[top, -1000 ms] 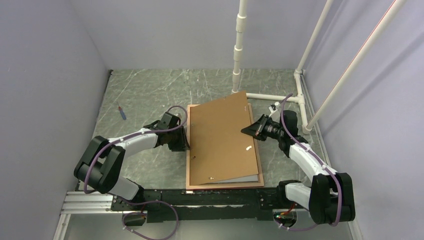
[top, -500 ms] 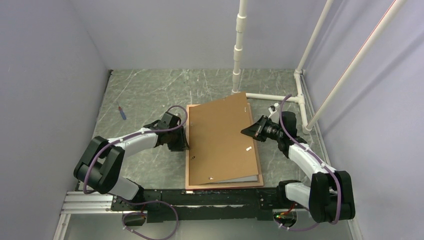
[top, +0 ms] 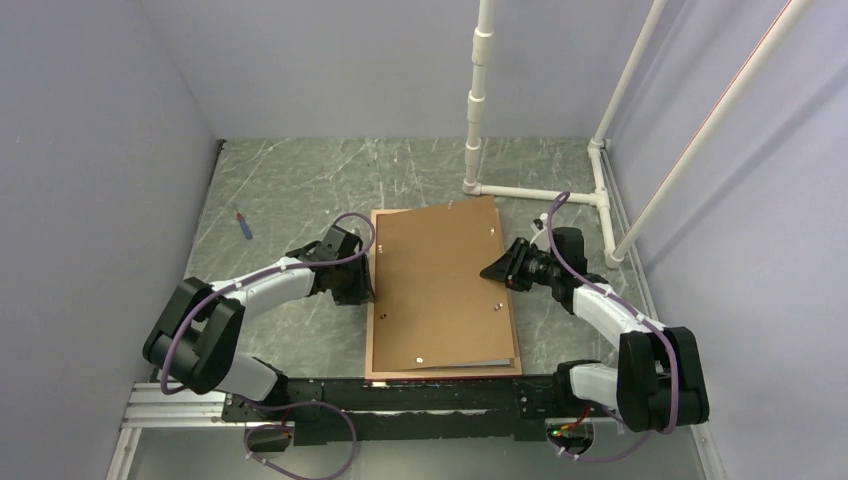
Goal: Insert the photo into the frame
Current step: Place the photo frame item in the photo frame.
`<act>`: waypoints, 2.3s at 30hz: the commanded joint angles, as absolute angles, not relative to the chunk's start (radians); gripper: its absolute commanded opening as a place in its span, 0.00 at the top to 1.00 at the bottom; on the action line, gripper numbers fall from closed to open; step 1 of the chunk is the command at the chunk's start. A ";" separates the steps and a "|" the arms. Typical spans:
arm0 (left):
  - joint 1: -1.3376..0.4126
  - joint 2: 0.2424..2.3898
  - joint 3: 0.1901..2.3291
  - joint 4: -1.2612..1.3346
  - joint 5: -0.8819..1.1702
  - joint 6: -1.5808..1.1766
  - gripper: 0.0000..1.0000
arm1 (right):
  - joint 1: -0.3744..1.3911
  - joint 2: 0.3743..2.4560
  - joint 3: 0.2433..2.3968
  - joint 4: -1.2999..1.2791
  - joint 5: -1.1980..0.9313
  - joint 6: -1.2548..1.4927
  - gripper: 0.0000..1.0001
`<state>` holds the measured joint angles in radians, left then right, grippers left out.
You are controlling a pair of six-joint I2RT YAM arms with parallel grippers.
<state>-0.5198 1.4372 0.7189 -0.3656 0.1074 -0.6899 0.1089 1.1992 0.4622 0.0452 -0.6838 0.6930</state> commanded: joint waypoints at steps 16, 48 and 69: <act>-0.561 1.467 0.793 -0.377 0.090 -0.660 0.53 | 0.145 1.315 0.442 0.085 -0.650 0.572 0.59; -0.590 1.485 0.827 -0.415 0.067 -0.660 0.51 | 0.338 1.295 0.604 -0.212 -0.284 0.468 0.08; -0.600 1.480 0.840 -0.455 0.016 -0.654 0.41 | 0.415 1.277 0.675 -0.329 -0.128 0.448 0.03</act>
<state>-0.5907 1.4860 0.8028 -0.4374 0.0433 -0.6655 0.4046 1.3087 0.6353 -0.2928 -0.2012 0.4706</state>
